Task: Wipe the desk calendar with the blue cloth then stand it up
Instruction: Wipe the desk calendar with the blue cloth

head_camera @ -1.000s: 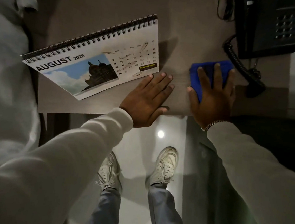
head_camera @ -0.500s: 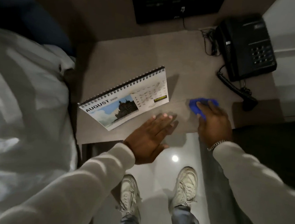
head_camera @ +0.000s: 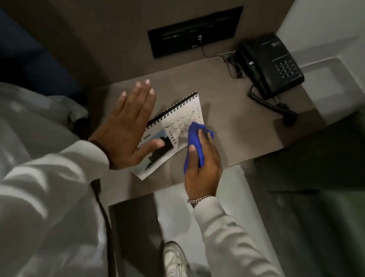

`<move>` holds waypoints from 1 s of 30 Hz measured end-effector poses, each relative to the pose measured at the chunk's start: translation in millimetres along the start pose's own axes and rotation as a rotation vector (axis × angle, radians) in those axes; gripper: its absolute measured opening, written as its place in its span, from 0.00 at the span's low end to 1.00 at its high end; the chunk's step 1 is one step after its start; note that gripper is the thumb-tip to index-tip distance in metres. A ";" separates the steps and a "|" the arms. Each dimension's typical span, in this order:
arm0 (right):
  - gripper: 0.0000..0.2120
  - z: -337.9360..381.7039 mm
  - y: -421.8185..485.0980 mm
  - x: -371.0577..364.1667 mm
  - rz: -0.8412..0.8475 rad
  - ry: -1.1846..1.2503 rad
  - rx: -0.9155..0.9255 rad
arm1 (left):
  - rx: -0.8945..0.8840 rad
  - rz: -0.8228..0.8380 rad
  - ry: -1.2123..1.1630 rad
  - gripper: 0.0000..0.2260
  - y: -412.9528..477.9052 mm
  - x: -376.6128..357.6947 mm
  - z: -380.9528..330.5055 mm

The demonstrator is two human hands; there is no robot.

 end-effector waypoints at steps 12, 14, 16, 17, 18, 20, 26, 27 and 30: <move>0.23 -3.5 24.4 -57.0 -0.159 0.184 -0.046 | -0.180 0.090 -0.128 0.45 4.5 -34.9 11.1; 0.23 -0.6 14.3 -74.8 -0.177 0.197 -0.053 | -0.198 0.089 -0.149 0.45 5.2 -36.8 11.2; 0.23 0.6 -5.7 -89.4 -0.224 0.184 0.002 | -0.216 0.082 -0.174 0.44 4.1 -38.1 12.0; 0.23 -1.8 -16.8 -94.5 -0.265 0.183 0.029 | -0.226 0.076 -0.184 0.44 3.8 -39.1 12.5; 0.23 -6.1 -28.1 -98.1 -0.314 0.169 0.057 | -0.234 0.071 -0.191 0.43 3.7 -40.0 12.7; 0.23 -12.2 -49.3 -106.2 -0.342 0.123 0.107 | -0.239 0.067 -0.208 0.43 4.4 -40.9 13.4; 0.21 -12.2 -55.0 -109.5 -0.299 0.163 0.137 | -0.239 0.072 -0.249 0.41 4.4 -37.7 10.8; 0.22 -10.4 -44.0 -105.6 -0.327 0.194 0.135 | -0.235 0.078 -0.254 0.41 4.5 -37.4 10.3; 0.24 -6.4 -1.6 -97.1 -0.328 0.234 0.088 | -0.215 0.092 -0.249 0.41 5.2 -38.1 10.3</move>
Point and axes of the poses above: each hand's wrist, its own y-axis towards the middle knuckle, its own x-axis out of the back of the hand, z = x × y, the point moved 7 cm from there along y, towards the middle knuckle, and after that the axes turned 8 degrees about -z, right-handed, at the moved point
